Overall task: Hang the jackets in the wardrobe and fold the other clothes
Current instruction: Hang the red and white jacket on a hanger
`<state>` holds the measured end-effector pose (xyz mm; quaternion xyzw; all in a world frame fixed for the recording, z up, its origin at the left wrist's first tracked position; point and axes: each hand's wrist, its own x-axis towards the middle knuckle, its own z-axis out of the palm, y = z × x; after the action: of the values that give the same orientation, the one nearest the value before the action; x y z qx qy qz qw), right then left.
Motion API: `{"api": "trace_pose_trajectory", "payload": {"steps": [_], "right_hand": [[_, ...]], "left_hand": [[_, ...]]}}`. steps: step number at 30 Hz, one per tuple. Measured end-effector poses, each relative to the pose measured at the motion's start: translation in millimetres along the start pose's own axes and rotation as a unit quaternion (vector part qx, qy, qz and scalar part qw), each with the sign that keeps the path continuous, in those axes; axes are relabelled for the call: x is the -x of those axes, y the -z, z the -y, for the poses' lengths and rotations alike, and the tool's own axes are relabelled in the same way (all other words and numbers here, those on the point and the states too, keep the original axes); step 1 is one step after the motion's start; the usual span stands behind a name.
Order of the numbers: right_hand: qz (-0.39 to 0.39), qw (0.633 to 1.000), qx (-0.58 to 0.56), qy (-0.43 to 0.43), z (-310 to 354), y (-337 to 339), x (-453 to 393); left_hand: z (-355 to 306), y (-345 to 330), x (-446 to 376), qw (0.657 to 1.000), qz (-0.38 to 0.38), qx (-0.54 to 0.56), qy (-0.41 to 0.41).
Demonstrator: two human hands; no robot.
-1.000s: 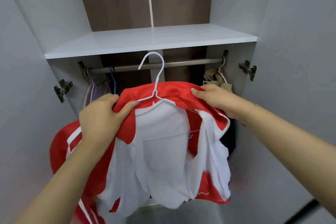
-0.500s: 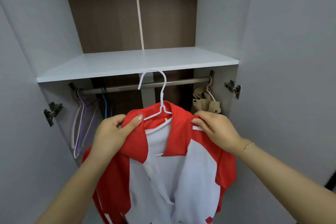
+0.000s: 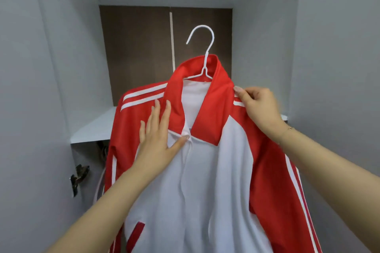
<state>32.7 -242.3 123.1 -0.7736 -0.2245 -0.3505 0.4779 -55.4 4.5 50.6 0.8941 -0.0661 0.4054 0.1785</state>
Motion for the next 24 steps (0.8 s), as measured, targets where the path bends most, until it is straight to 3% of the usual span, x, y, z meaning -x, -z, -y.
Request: {"api": "trace_pose_trajectory", "payload": {"steps": [5,10,17,20,24], "right_hand": [[0.017,0.995,-0.1,0.018,3.9,-14.6,-80.3],[0.023,0.991,-0.123,0.036,-7.4,-49.4,-176.2],[0.079,0.991,-0.099,0.04,-63.9,-173.9,-316.3],[0.121,0.991,-0.064,0.01,-116.0,-235.1,-357.7],[0.212,0.977,0.002,-0.001,-183.3,-309.0,-355.4]], "left_hand": [[23.5,-2.4,-72.9,0.994,-0.021,-0.101,-0.028],[67.6,-27.8,-163.2,0.987,-0.038,-0.153,-0.041],[156.5,-85.8,-289.4,0.987,-0.003,-0.143,0.07],[194.7,-120.8,-322.5,0.976,0.066,-0.178,0.104],[237.2,-154.2,-320.4,0.927,0.285,-0.181,0.161]]}}
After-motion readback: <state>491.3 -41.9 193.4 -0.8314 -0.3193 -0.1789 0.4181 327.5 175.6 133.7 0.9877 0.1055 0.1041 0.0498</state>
